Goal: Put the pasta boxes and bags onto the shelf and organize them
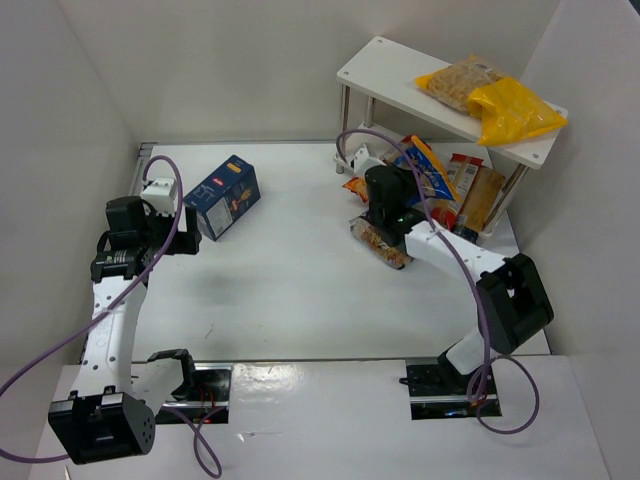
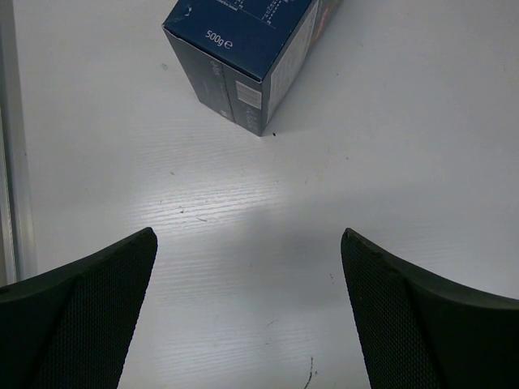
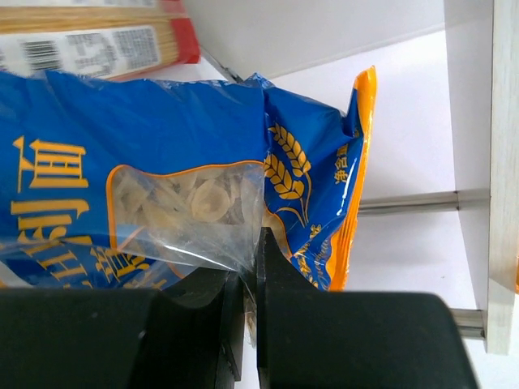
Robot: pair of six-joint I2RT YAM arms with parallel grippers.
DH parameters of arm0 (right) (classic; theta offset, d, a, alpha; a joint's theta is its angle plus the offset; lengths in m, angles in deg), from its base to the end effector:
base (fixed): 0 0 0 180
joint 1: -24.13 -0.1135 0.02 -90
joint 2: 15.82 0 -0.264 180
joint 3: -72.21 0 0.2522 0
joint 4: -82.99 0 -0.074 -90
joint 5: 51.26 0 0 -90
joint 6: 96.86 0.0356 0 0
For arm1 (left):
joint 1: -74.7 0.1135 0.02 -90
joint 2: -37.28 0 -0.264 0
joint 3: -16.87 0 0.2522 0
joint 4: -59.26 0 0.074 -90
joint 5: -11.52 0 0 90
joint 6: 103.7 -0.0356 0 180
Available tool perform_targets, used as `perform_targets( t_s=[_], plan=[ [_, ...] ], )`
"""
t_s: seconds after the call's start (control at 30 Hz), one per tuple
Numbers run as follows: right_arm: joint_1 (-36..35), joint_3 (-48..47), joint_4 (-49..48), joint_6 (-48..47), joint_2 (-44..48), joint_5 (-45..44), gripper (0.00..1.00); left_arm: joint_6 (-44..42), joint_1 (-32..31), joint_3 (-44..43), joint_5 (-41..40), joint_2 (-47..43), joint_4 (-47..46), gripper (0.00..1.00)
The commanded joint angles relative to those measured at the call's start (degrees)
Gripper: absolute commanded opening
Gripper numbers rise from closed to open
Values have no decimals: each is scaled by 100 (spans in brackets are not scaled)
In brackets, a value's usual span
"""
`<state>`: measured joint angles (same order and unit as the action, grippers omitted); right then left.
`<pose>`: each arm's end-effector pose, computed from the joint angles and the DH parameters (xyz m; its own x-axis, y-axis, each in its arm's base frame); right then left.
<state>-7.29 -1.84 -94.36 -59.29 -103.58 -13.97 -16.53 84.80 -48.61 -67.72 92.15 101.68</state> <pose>0.3104 0.1564 0.2906 -0.4126 -0.8147 -0.4074 0.0141 0.4415 -0.8972 0.2065 0.0300 0.3184 -0.5191 -0.0432 -0.8536 0.0096 0.9984 -0.0563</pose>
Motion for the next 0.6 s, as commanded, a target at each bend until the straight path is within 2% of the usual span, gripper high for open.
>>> perform_targets(
  t_s=[0.0, 0.33, 0.57],
  plan=[
    [354, -149, -1261, -172, 199, 58, 0, -42, 35, 31, 66, -56, -195, 100],
    [1023, -149, -1956, -479, -311, 427, 0, -42, 35, 31, 66, -108, -195, 100],
    [1190, -44, -2386, -584, -618, 542, 0, -42, 35, 31, 66, -108, -195, 100]
  ],
)
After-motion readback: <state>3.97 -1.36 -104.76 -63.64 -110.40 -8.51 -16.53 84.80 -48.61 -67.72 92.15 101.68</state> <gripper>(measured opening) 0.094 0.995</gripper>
